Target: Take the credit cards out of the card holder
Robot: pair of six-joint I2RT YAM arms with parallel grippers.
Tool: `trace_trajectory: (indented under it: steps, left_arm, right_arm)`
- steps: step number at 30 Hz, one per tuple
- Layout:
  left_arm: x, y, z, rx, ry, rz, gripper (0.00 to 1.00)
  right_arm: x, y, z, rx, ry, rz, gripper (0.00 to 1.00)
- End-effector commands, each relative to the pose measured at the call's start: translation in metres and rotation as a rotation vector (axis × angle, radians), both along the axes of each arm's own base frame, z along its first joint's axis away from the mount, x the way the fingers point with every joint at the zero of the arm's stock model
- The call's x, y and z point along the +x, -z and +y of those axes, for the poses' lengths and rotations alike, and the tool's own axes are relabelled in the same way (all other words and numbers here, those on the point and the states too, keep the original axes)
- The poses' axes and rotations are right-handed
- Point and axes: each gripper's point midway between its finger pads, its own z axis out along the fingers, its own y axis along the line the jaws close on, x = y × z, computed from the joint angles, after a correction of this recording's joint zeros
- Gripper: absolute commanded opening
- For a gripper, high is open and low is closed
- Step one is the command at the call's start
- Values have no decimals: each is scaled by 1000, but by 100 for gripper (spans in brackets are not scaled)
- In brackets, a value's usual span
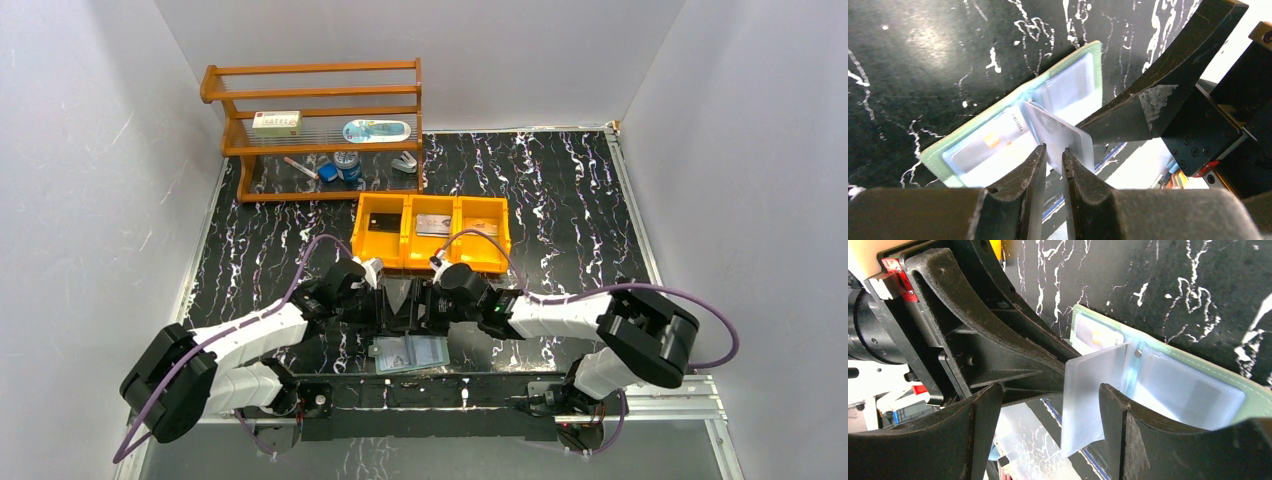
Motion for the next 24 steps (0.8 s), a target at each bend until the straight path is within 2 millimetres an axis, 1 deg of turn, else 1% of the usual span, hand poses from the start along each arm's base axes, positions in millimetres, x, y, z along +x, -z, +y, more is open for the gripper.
trace_trajectory:
  steps: [1, 4, 6, 8, 10, 11, 13, 16, 18, 21, 24]
  left_arm:
    - [-4, -18, -19, -102, 72, -2, 18]
    - [-3, -20, -22, -104, 80, -10, 19]
    - [-4, -15, -23, -94, 82, 2, 20]
    - [-6, -8, -24, -82, 97, 25, 21]
    - [-2, -5, -24, -51, 85, 23, 18]
    - [3, -5, -22, -34, 46, -4, 17]
    - [13, -16, -16, -33, -31, -77, 19]
    - [25, -23, 6, 48, -136, -149, 20]
    - [25, -21, 22, 122, -162, -163, 22]
    - [20, -15, 40, 213, -163, -155, 23]
    - [13, -9, 44, 232, -139, -132, 23]
  right_arm:
    - [14, -10, -12, -50, 78, -64, 79]
    - [24, -10, -34, -118, 175, -95, 79]
    - [30, -12, -52, -165, 241, -122, 78]
    - [35, -16, -66, -191, 287, -159, 75]
    - [36, -22, -72, -190, 295, -188, 67]
    - [36, -26, -72, -180, 288, -197, 64]
    - [33, -32, -69, -162, 260, -204, 58]
    - [28, -32, -62, -156, 215, -191, 52]
    - [24, -30, -53, -137, 176, -178, 50]
    - [13, -27, -34, -86, 88, -138, 49]
    - [3, -24, -15, -33, 2, -98, 48]
